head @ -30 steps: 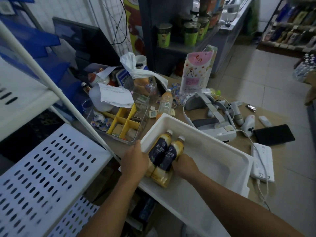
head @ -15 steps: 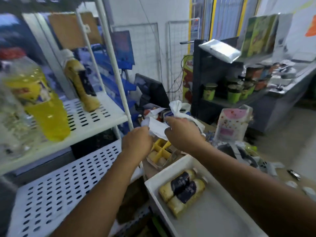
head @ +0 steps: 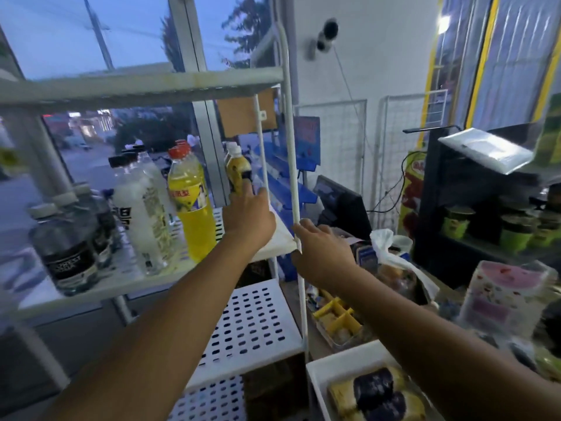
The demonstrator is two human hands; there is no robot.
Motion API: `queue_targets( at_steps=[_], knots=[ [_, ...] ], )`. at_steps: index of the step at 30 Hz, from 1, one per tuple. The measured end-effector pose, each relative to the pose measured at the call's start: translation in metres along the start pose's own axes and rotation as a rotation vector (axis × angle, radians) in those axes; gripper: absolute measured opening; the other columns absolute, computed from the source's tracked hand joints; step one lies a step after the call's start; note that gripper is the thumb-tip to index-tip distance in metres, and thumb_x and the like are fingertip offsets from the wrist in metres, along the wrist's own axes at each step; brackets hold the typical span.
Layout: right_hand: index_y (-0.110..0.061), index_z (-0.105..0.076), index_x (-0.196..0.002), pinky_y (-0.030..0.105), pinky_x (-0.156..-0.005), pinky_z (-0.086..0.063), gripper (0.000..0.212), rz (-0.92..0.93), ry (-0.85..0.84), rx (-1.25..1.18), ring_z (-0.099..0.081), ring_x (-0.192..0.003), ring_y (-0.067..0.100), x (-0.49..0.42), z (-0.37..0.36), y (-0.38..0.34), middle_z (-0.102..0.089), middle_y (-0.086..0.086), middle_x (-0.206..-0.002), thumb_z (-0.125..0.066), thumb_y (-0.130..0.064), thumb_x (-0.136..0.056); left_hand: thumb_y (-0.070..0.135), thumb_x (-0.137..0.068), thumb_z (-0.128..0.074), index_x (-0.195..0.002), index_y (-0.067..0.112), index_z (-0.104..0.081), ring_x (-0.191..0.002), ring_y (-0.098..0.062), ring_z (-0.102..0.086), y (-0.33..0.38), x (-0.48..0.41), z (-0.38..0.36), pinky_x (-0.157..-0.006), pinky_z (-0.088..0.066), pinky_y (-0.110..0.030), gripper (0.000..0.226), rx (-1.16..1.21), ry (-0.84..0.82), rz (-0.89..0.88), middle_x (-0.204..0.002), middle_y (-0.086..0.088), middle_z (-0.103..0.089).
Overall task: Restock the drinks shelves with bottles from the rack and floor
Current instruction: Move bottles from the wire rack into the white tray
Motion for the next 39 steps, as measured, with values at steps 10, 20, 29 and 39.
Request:
queue_targets(
  at_steps=[10, 20, 29, 39],
  knots=[
    [-0.022, -0.032, -0.150, 0.041, -0.094, -0.047, 0.054, 0.010, -0.094, -0.352, -0.052, -0.126, 0.030, -0.038, -0.019, -0.025, -0.045, 0.003, -0.147, -0.046, -0.018, -0.098, 0.022, -0.086, -0.063, -0.143, 0.035, -0.020, -0.122, -0.043, -0.040, -0.034, -0.051, -0.029, -0.082, -0.043, -0.043, 0.073, 0.131, 0.075, 0.125, -0.155, -0.009, -0.003],
    [-0.026, -0.030, -0.151, 0.012, -0.049, -0.036, 0.052, -0.182, -0.002, -0.612, -0.054, -0.070, 0.000, -0.118, -0.040, -0.032, -0.057, 0.000, -0.123, -0.046, -0.029, -0.101, 0.025, -0.086, -0.070, -0.154, 0.023, 0.006, -0.122, -0.042, -0.050, -0.051, -0.104, -0.084, -0.098, -0.046, -0.052, 0.102, 0.906, 0.014, 0.365, -0.152, -0.018, -0.027],
    [-0.030, -0.033, -0.147, 0.015, -0.042, -0.041, 0.047, -0.295, 0.099, -0.820, -0.058, -0.080, 0.006, -0.169, -0.055, -0.036, -0.050, -0.001, -0.138, -0.046, -0.034, -0.102, 0.028, -0.085, -0.070, -0.146, 0.021, -0.020, -0.118, -0.034, -0.058, -0.065, -0.131, -0.126, -0.102, -0.044, -0.052, 0.079, 1.072, 0.060, 0.493, -0.136, -0.008, -0.057],
    [-0.022, -0.049, -0.128, 0.026, -0.071, -0.045, 0.030, -0.318, 0.161, -0.985, -0.055, -0.091, 0.015, -0.198, -0.047, -0.028, -0.057, 0.000, -0.110, -0.046, -0.017, -0.098, 0.048, -0.080, -0.071, -0.132, 0.027, -0.042, -0.096, -0.028, -0.065, -0.054, -0.069, -0.105, -0.082, -0.053, -0.041, 0.063, 1.118, 0.135, 0.462, -0.111, 0.003, -0.068]
  ],
)
Point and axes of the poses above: each hand's wrist, its own x-axis away from the middle knuckle, its own z-axis out of the back of the hand, y = z × x, the point moved 3 cm from there along -x, towards the middle knuckle
